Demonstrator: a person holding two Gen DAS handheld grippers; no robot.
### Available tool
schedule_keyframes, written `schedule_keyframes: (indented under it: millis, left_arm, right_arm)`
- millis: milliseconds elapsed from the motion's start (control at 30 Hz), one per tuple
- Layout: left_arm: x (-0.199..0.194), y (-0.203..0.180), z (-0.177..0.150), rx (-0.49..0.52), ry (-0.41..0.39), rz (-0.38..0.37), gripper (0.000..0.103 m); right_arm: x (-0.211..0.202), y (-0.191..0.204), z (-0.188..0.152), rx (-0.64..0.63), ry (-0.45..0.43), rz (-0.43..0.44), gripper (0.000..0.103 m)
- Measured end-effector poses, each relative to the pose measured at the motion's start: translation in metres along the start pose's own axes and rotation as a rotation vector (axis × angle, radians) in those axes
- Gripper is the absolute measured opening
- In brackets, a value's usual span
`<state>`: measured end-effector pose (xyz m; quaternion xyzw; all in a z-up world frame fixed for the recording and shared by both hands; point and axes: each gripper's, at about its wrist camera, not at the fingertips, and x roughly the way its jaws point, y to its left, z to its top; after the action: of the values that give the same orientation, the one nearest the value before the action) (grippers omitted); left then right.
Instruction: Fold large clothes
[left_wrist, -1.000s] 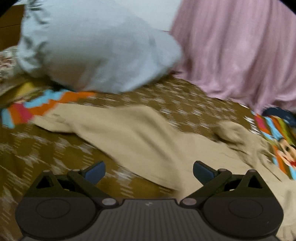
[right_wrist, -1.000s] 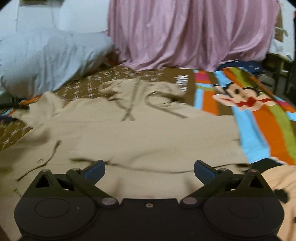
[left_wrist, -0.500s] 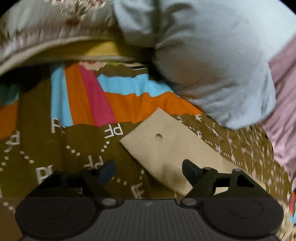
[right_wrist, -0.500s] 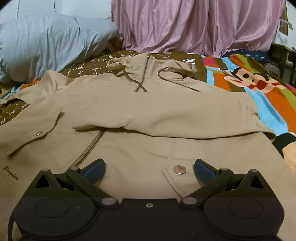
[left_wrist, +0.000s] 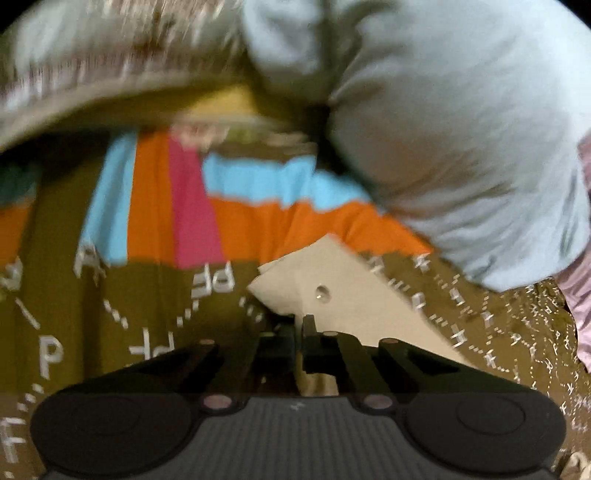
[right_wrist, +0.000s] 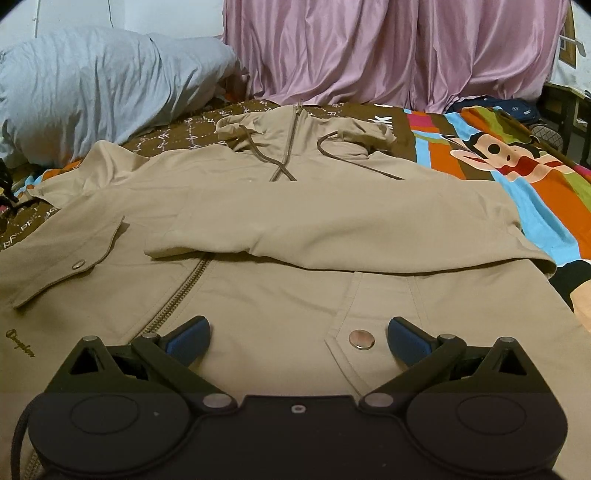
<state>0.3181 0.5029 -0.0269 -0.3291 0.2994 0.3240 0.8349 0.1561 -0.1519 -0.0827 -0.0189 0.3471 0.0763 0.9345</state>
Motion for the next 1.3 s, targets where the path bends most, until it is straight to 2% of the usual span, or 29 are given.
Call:
schedule_keyframes:
  millis: [67, 133, 300, 433, 600, 767, 933, 1033, 1133, 1233, 1300]
  left_arm:
    - [-0.031, -0.018, 0.002, 0.085, -0.093, -0.025, 0.001]
    - [-0.065, -0.037, 0.006, 0.159, -0.176, -0.081, 0.001]
    - [-0.168, -0.108, 0.005, 0.350, -0.346, -0.297, 0.001]
    - [-0.244, -0.176, -0.025, 0.493, -0.404, -0.483, 0.001]
    - [-0.305, -0.251, -0.098, 0.676, -0.384, -0.649, 0.002]
    - [-0.329, -0.303, -0.200, 0.817, -0.289, -0.765, 0.002]
    - [-0.322, -0.323, -0.302, 0.848, -0.150, -0.838, 0.002]
    - [-0.312, -0.319, -0.363, 0.856, -0.049, -0.865, 0.002]
    - [-0.293, -0.310, -0.404, 0.894, 0.061, -0.873, 0.003]
    - [-0.281, -0.297, -0.435, 0.926, 0.216, -0.864, 0.007]
    - [-0.273, -0.284, -0.441, 0.933, 0.296, -0.871, 0.018]
  right_arm:
    - [-0.001, -0.001, 0.001, 0.003, -0.003, 0.004, 0.102]
    - [-0.002, -0.002, 0.001, 0.007, -0.008, 0.008, 0.102]
    - [-0.004, -0.006, -0.001, 0.028, -0.021, 0.030, 0.102]
    - [-0.010, -0.014, -0.002, 0.080, -0.056, 0.077, 0.102]
    - [-0.029, -0.033, -0.006, 0.198, -0.154, 0.106, 0.102]
    - [-0.053, -0.048, 0.003, 0.257, -0.229, 0.040, 0.102]
    - [-0.072, -0.074, 0.009, 0.322, -0.287, -0.118, 0.102]
    - [-0.078, -0.096, 0.005, 0.400, -0.291, -0.179, 0.102]
    - [-0.082, -0.115, -0.001, 0.467, -0.287, -0.236, 0.102]
    - [-0.084, -0.129, -0.006, 0.514, -0.284, -0.277, 0.102]
    - [-0.082, -0.136, -0.007, 0.540, -0.280, -0.295, 0.102]
